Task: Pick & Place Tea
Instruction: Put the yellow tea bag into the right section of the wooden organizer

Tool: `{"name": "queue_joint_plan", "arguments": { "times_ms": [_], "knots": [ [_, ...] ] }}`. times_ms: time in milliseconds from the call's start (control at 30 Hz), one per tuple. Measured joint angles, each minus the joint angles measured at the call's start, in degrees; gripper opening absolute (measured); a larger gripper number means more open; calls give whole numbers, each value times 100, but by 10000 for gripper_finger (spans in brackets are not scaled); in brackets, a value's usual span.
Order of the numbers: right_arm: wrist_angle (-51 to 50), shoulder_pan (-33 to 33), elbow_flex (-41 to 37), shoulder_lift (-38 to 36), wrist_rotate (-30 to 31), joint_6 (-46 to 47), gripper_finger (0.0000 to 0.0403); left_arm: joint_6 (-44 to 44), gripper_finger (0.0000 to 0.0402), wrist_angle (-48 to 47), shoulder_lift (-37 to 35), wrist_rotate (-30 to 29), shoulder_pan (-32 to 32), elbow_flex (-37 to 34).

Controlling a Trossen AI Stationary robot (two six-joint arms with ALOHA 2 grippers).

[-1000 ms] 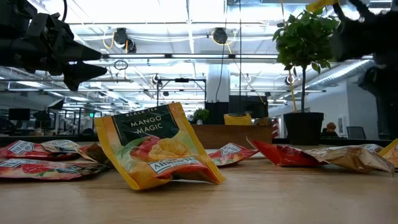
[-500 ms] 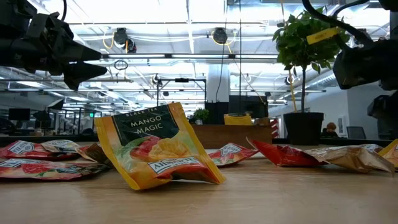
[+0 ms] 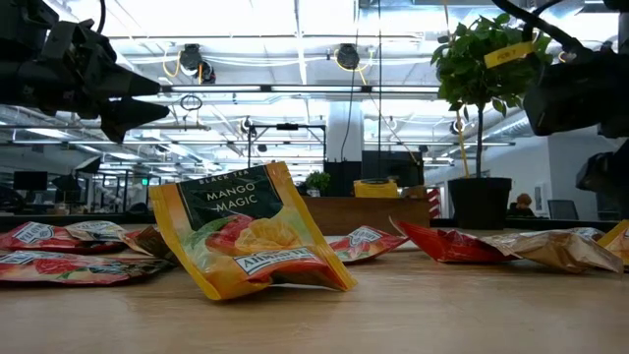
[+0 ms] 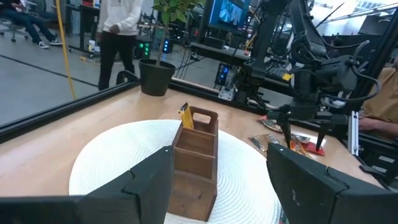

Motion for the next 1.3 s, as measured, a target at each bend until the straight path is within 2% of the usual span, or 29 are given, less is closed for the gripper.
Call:
{"name": "queue_joint_plan", "arguments": {
  "times_ms": [133, 267, 733, 1067, 1300],
  "knots": [
    [20, 0, -201, -16, 99, 8, 288, -2, 253, -2, 1, 0, 0, 0],
    [95, -11, -445, -6, 181, 173, 262, -7, 253, -2, 2, 0, 0, 0],
    [377, -14, -764, -2, 409, -11, 128, -7, 253, 0, 0, -2, 0, 0],
    [407, -44, -766, 3, 408, -206, 15, -4, 253, 0, 1, -2, -1, 0],
    [403, -43, -764, -341, 319, -231, 5, -4, 253, 1, 2, -2, 0, 0]
  ]
}}
